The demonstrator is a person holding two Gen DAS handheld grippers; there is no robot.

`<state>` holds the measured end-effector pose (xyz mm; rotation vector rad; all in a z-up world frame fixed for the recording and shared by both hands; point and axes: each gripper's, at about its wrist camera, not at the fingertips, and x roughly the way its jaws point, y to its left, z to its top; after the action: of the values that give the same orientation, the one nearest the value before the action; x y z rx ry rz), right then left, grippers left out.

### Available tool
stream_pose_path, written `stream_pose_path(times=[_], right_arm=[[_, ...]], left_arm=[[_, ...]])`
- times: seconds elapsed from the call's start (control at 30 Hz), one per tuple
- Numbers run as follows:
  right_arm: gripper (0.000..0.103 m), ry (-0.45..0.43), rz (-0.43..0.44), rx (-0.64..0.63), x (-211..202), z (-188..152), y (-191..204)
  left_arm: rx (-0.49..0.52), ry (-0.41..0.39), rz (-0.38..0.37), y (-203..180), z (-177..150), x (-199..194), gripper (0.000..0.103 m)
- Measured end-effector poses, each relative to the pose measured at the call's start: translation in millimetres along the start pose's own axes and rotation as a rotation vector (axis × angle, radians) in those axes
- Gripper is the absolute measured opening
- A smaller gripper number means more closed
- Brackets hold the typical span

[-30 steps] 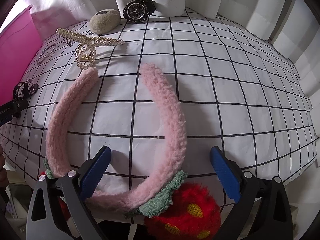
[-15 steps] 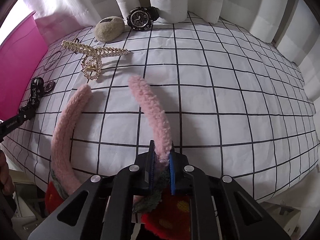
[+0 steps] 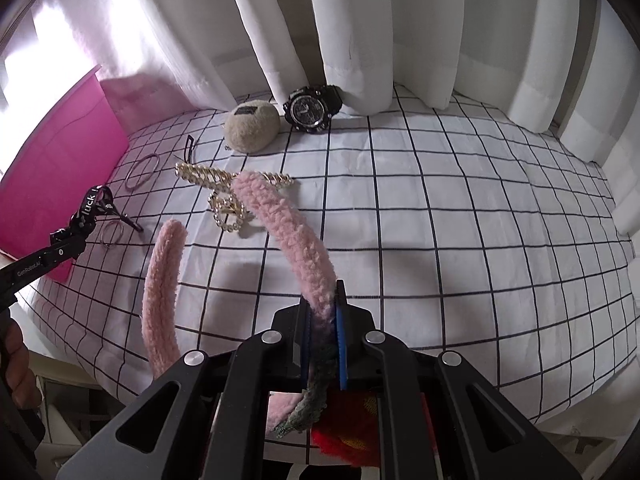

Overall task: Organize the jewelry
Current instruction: 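Close the left tool on the keychain while the right tool grips the headband, then lift and carry the keychain and headband over the pink tub with both tools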

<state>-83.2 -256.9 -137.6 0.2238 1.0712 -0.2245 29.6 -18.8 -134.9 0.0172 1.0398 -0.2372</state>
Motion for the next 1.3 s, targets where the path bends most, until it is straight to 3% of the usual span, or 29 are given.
stream_pose_path(times=[0.4,0.73,1.0,1.3], right_arm=[[0.010,-0.139,0.000,-0.061,-44.2,39.3,12.6],[0.010,-0.303,0.066,-0.106,-96.5,90.9,39.0],[0.010,-0.424,0.167,-0.175,-127.4,144.4,90.4],[0.010,-0.473,0.300,-0.312,-128.2,189.6,193.1]], left_arm=[[0.004,-0.100,-0.046,-12.4,23.2,-54.2,0.009],[-0.013,-0.239,-0.055,-3.6,56.8,-120.7,0.009],[-0.054,-0.383,0.017,30.0,90.3,-171.4,0.009],[-0.130,-0.461,0.157,106.5,109.4,-199.9,0.009]])
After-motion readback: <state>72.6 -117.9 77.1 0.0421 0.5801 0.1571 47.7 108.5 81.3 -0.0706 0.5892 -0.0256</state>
